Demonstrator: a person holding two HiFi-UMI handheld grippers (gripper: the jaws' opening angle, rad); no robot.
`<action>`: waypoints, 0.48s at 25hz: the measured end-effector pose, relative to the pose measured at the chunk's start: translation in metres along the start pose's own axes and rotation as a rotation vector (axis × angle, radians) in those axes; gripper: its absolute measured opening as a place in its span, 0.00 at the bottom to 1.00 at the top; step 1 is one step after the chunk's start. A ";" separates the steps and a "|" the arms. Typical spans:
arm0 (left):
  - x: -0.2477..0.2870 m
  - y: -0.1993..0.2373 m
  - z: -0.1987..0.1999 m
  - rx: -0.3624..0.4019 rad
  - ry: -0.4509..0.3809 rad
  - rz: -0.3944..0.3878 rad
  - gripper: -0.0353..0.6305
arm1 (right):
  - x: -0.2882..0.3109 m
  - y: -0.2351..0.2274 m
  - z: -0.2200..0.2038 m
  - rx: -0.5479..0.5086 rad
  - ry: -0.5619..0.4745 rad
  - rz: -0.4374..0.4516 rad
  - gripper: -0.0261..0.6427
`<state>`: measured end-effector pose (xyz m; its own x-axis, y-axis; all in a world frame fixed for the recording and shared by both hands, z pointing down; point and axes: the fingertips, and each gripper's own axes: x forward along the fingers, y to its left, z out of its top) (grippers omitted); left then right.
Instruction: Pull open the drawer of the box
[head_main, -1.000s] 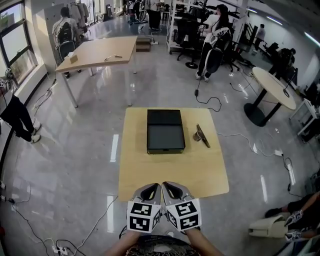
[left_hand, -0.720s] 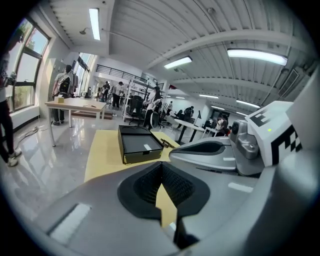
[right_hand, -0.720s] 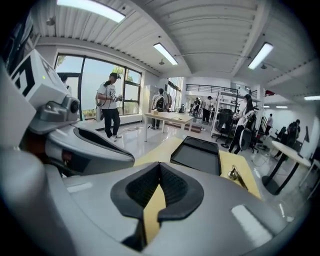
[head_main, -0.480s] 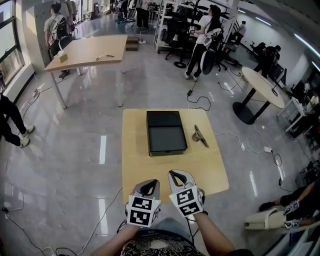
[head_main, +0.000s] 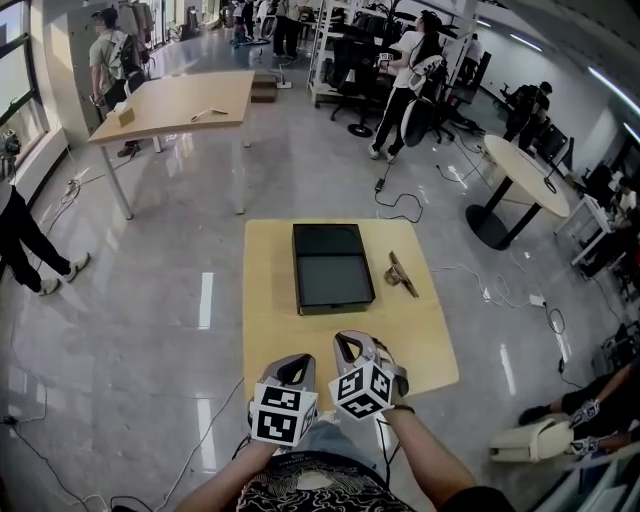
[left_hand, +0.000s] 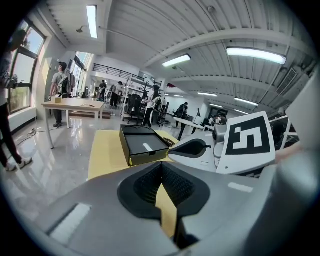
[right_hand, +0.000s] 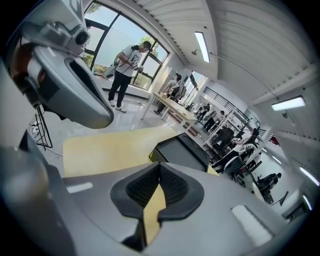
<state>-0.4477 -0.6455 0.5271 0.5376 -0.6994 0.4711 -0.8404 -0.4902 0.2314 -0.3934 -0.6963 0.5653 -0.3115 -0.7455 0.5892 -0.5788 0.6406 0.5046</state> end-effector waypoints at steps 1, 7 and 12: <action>0.009 0.003 0.002 -0.002 0.001 0.005 0.07 | 0.011 -0.004 -0.004 -0.016 0.004 0.004 0.05; 0.084 0.015 0.027 -0.013 0.005 0.048 0.07 | 0.078 -0.055 -0.034 -0.111 0.023 0.017 0.07; 0.197 0.032 0.063 -0.029 0.017 0.079 0.07 | 0.167 -0.137 -0.072 -0.171 0.035 0.026 0.07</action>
<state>-0.3643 -0.8319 0.5732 0.4687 -0.7262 0.5030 -0.8818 -0.4183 0.2179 -0.3115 -0.8949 0.6402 -0.2969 -0.7232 0.6236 -0.4335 0.6839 0.5868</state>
